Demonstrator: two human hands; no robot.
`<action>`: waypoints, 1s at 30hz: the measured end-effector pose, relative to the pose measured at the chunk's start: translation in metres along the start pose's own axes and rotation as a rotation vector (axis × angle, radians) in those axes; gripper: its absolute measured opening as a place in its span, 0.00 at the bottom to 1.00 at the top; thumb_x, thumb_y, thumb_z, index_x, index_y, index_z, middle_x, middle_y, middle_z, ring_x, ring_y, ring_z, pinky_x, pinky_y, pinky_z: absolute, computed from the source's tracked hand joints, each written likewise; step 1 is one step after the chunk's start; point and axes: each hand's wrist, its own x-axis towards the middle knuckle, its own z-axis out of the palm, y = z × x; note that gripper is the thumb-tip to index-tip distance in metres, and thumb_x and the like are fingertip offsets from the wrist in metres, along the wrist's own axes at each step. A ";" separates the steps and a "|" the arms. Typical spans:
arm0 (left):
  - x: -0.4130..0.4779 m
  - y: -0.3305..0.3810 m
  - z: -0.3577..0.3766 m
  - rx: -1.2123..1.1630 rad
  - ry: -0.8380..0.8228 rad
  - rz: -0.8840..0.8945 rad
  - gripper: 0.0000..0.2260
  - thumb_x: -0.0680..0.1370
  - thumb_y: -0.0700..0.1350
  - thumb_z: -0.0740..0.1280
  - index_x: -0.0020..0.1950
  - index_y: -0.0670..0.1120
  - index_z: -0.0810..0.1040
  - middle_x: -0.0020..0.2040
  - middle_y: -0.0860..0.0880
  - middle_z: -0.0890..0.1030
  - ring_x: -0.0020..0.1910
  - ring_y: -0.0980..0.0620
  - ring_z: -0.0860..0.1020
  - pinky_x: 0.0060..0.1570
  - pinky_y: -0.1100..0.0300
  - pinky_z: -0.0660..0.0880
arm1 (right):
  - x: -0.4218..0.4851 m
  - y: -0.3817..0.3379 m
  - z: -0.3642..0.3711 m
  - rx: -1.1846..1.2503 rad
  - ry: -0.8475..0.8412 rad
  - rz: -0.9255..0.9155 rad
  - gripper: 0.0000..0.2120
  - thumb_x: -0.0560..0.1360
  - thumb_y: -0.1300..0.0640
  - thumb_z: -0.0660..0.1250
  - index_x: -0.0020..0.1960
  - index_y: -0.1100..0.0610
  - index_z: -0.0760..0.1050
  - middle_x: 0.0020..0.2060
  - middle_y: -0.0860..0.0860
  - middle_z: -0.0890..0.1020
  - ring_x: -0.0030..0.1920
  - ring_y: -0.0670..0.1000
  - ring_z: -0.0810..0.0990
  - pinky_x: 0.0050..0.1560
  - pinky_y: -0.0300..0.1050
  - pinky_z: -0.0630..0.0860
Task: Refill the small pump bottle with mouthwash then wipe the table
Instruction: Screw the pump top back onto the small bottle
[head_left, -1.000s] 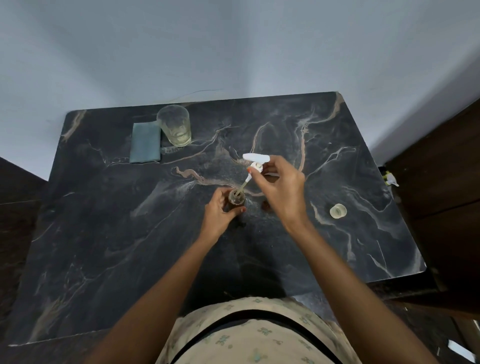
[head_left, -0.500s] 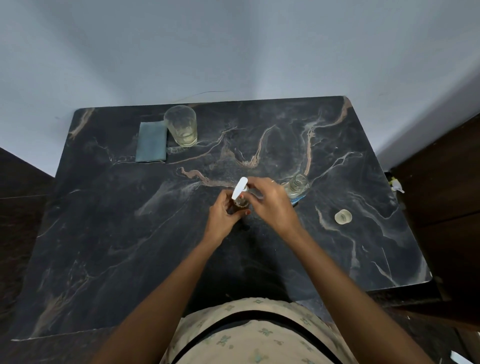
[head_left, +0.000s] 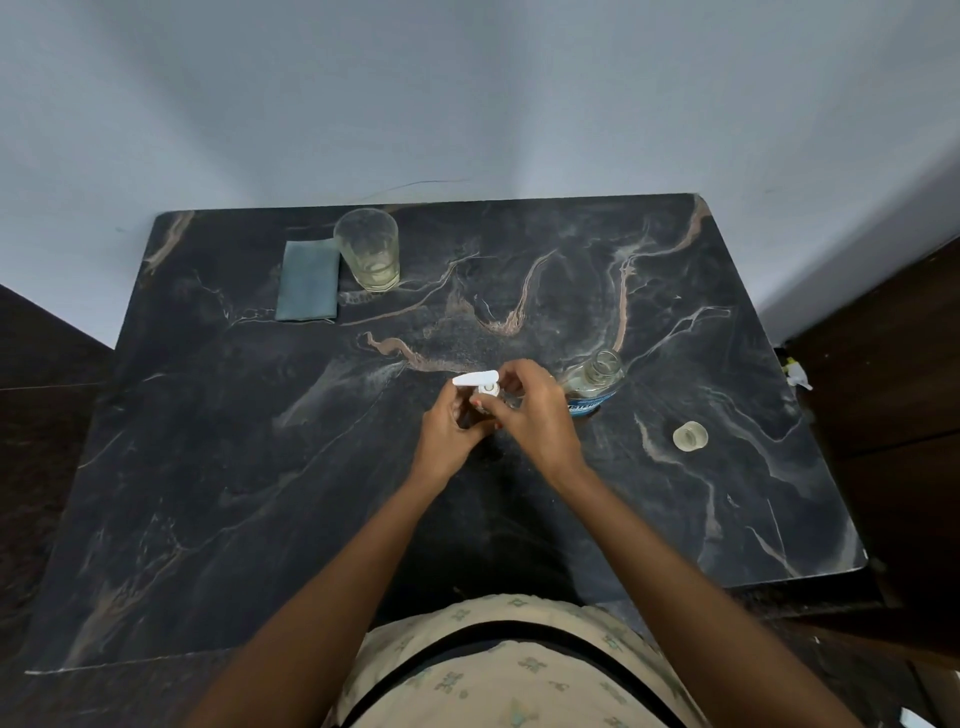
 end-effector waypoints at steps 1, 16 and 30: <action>0.000 0.000 0.000 0.002 -0.001 0.004 0.21 0.67 0.35 0.73 0.55 0.50 0.71 0.47 0.55 0.80 0.49 0.60 0.79 0.49 0.71 0.74 | 0.000 0.001 0.000 0.022 -0.007 0.008 0.15 0.66 0.58 0.75 0.48 0.60 0.74 0.42 0.49 0.75 0.45 0.50 0.74 0.47 0.43 0.73; 0.001 -0.001 0.002 -0.036 -0.013 0.018 0.20 0.67 0.33 0.73 0.52 0.48 0.71 0.48 0.52 0.80 0.48 0.62 0.78 0.50 0.69 0.74 | -0.007 0.005 0.005 0.337 0.039 0.155 0.14 0.65 0.70 0.72 0.48 0.59 0.75 0.46 0.53 0.79 0.48 0.49 0.77 0.52 0.35 0.72; 0.003 -0.003 0.000 -0.015 -0.008 0.018 0.20 0.68 0.33 0.72 0.50 0.55 0.71 0.48 0.53 0.80 0.50 0.59 0.79 0.51 0.64 0.75 | -0.002 0.006 0.013 0.312 0.032 0.169 0.18 0.64 0.65 0.75 0.52 0.61 0.74 0.47 0.54 0.77 0.49 0.49 0.75 0.50 0.36 0.71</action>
